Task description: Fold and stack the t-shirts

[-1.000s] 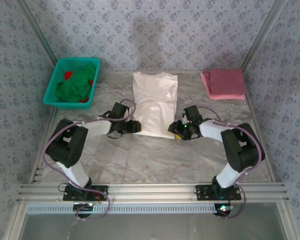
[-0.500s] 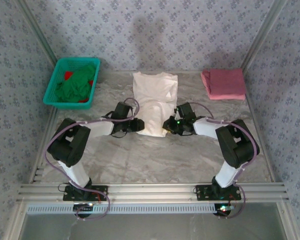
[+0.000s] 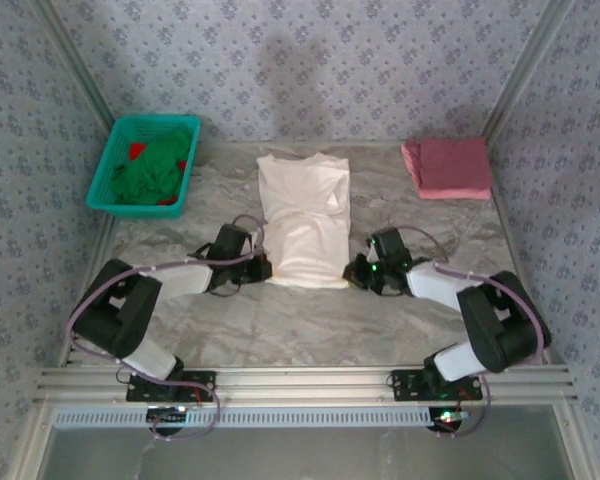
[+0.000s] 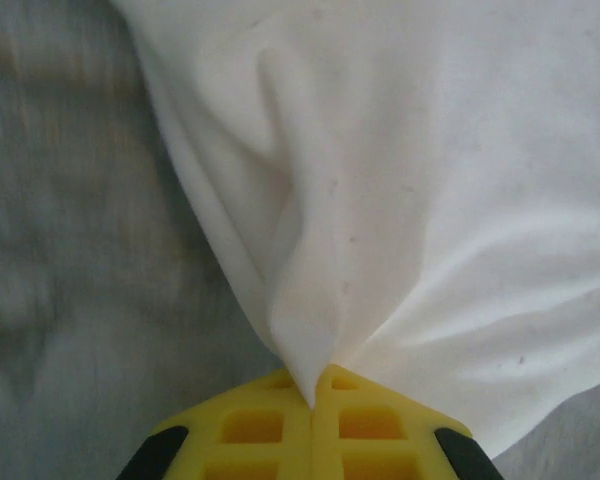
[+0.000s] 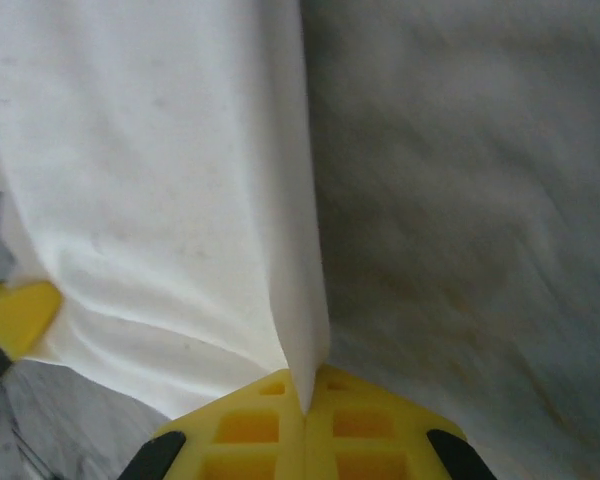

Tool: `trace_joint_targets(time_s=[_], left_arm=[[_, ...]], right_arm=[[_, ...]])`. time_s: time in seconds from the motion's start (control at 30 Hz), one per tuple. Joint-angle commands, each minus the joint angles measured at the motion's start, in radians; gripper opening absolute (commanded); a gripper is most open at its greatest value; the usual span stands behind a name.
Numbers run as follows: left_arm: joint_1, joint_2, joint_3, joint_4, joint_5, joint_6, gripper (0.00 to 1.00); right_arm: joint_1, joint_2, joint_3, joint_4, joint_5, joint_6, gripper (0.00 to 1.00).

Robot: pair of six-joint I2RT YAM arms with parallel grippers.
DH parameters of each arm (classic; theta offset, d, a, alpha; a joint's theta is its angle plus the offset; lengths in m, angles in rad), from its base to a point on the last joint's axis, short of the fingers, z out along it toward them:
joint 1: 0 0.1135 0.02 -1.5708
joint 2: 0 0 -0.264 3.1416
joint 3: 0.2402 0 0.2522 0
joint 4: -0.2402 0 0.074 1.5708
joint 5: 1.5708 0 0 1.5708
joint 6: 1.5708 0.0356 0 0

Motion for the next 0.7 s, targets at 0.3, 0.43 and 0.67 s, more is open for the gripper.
trace_joint_targets(time_s=[0.3, 0.43, 0.67], left_arm=[[-0.181, -0.358, 0.190, -0.623, -0.043, -0.021, 0.00], [-0.098, -0.305, 0.326, -0.648, -0.001, 0.033, 0.00], [0.048, -0.138, 0.498, -0.585, 0.034, 0.056, 0.00]], right_arm=[[0.117, -0.511, 0.084, -0.469, 0.150, 0.049, 0.00], [0.066, -0.391, 0.232, -0.472, 0.144, -0.043, 0.00], [-0.022, -0.116, 0.537, -0.450, 0.143, -0.174, 0.00]])
